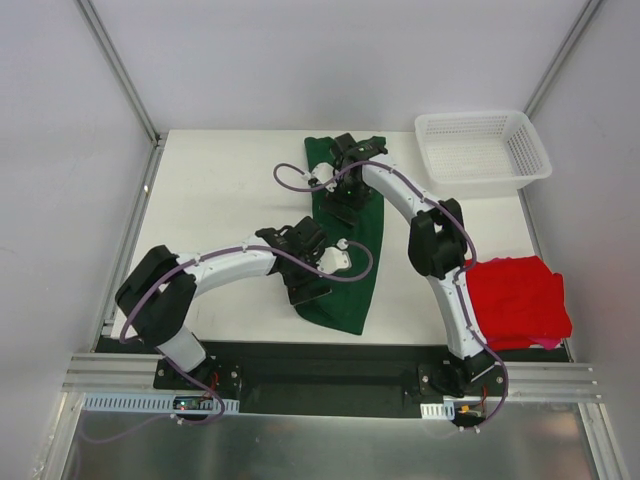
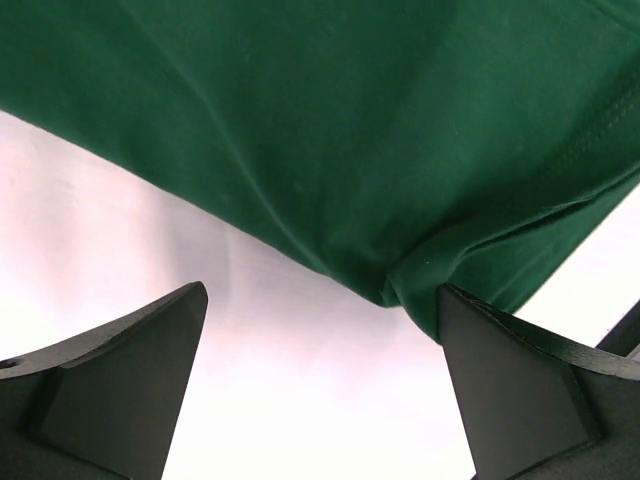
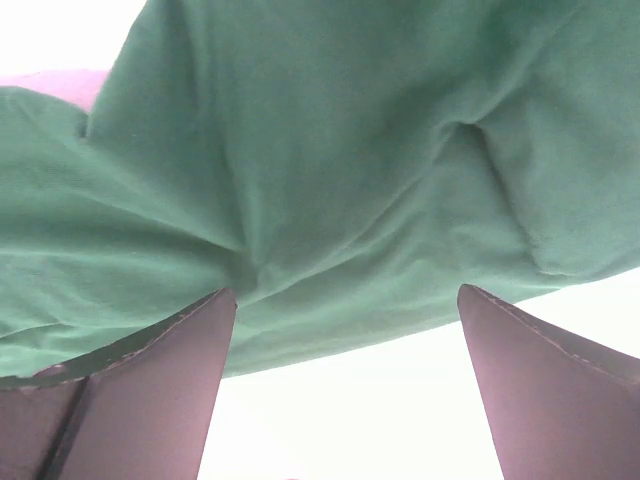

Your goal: Fold and stack the t-shirts

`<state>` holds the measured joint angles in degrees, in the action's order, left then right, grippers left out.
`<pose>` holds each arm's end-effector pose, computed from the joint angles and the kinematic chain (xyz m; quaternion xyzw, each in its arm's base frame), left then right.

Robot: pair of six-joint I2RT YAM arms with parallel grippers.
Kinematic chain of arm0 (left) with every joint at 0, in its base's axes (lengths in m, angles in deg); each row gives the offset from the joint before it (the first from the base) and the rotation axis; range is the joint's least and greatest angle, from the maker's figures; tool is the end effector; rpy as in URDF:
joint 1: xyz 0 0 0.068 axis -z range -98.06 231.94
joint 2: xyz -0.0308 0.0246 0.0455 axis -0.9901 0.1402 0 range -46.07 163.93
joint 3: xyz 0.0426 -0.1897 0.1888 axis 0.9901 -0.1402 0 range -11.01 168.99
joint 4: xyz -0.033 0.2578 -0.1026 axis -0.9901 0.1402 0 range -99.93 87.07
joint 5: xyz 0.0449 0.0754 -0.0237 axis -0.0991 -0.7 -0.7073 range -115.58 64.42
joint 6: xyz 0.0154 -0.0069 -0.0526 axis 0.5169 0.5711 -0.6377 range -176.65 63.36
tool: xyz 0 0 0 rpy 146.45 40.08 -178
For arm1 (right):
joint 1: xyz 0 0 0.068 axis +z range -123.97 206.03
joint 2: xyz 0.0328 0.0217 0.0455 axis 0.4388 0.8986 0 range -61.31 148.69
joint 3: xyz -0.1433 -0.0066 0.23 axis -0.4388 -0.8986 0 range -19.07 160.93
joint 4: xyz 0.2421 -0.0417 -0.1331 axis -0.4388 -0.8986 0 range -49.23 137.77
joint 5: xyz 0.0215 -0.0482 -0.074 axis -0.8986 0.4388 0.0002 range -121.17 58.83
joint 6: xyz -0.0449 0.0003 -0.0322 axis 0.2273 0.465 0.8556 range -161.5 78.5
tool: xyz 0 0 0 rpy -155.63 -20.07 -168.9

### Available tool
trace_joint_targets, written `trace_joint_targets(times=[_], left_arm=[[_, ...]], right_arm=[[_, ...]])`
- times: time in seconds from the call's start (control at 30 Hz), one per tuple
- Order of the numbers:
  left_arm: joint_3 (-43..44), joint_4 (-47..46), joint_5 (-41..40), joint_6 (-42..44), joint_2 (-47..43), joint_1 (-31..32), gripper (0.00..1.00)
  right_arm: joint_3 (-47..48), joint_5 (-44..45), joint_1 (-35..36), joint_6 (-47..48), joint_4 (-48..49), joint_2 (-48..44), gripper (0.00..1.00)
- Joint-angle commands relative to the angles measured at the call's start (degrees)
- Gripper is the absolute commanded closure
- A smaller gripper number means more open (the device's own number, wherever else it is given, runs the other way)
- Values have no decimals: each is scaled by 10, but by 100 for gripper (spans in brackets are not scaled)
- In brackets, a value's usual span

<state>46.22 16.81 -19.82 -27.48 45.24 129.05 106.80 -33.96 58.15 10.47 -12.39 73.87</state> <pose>0.2237 -0.2462 0.1800 0.6068 0.7524 -0.0873 0.2409 0.4355 0.2756 0.2103 -0.6620 0.7276 -0.0071 0.1796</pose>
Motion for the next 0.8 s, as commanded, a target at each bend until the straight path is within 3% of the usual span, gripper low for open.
trace_joint_targets(times=[0.0, 0.17, 0.57, 0.77], left_arm=[[29, 11, 6, -6, 17, -4, 2], [37, 24, -1, 5, 12, -4, 1], [56, 162, 30, -32, -80, -5, 1], [75, 137, 27, -37, -75, -5, 2]], right_arm=[[-12, -34, -2, -16, -27, -16, 4], [-8, -43, -2, -24, -30, -6, 4], [11, -57, 3, -37, -37, 27, 3], [17, -57, 7, -37, -36, 31, 3]])
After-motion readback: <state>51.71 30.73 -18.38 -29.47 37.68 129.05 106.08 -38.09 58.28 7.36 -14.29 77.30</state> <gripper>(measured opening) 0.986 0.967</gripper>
